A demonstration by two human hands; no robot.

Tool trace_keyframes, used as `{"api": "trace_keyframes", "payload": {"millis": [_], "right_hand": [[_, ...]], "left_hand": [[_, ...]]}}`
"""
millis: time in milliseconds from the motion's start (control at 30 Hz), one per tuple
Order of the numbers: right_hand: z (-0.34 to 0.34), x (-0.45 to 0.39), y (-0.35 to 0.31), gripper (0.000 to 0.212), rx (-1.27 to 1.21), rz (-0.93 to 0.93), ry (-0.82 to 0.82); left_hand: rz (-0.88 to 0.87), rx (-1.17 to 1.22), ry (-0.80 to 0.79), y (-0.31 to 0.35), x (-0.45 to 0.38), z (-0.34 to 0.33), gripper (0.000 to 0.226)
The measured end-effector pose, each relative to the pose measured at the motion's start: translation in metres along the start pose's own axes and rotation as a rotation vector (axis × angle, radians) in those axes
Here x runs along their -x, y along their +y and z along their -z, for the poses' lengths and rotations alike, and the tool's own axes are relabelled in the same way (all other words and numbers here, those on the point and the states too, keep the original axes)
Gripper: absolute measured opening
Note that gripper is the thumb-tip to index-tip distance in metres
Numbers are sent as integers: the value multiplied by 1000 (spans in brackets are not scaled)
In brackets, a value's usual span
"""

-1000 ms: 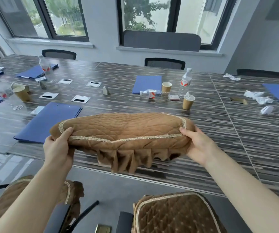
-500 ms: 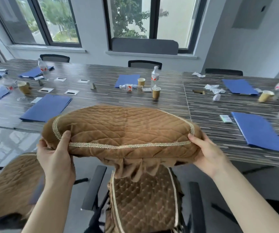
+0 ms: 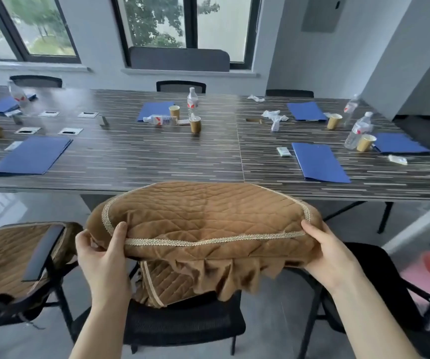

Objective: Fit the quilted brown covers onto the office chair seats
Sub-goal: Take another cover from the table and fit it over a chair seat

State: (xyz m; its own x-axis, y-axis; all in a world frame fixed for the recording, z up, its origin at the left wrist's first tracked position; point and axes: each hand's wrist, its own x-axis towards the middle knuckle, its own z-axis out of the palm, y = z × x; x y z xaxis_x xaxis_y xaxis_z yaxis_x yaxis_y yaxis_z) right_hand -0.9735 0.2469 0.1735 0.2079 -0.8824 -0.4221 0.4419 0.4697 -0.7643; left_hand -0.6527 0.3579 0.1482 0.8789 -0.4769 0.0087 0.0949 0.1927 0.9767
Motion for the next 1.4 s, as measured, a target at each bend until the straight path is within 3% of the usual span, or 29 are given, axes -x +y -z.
{"api": "trace_keyframes", "payload": {"millis": [133, 367, 500, 800, 967, 1100, 1300, 1400], "right_hand": [[24, 29, 11, 35, -3, 27, 52], [70, 77, 39, 31, -58, 30, 219], [105, 108, 40, 33, -90, 83, 313], [204, 151, -10, 32, -98, 226, 459], [274, 170, -66, 33, -49, 293, 466], [336, 182, -113, 26, 82, 316, 498], [406, 173, -144, 11, 466, 384, 691], [420, 165, -159, 21, 682, 403, 761]], "left_hand": [[50, -126, -64, -24, 22, 8, 36], [18, -307, -201, -33, 52, 4, 24], [14, -341, -285, -31, 83, -12, 29], [8, -396, -410, -28, 178, -91, 39], [42, -399, -365, -36, 248, -145, 53], [-17, -407, -343, -34, 311, -185, 54], [-97, -391, -312, -32, 377, -228, 52], [-116, -398, -300, -35, 391, -249, 51]]}}
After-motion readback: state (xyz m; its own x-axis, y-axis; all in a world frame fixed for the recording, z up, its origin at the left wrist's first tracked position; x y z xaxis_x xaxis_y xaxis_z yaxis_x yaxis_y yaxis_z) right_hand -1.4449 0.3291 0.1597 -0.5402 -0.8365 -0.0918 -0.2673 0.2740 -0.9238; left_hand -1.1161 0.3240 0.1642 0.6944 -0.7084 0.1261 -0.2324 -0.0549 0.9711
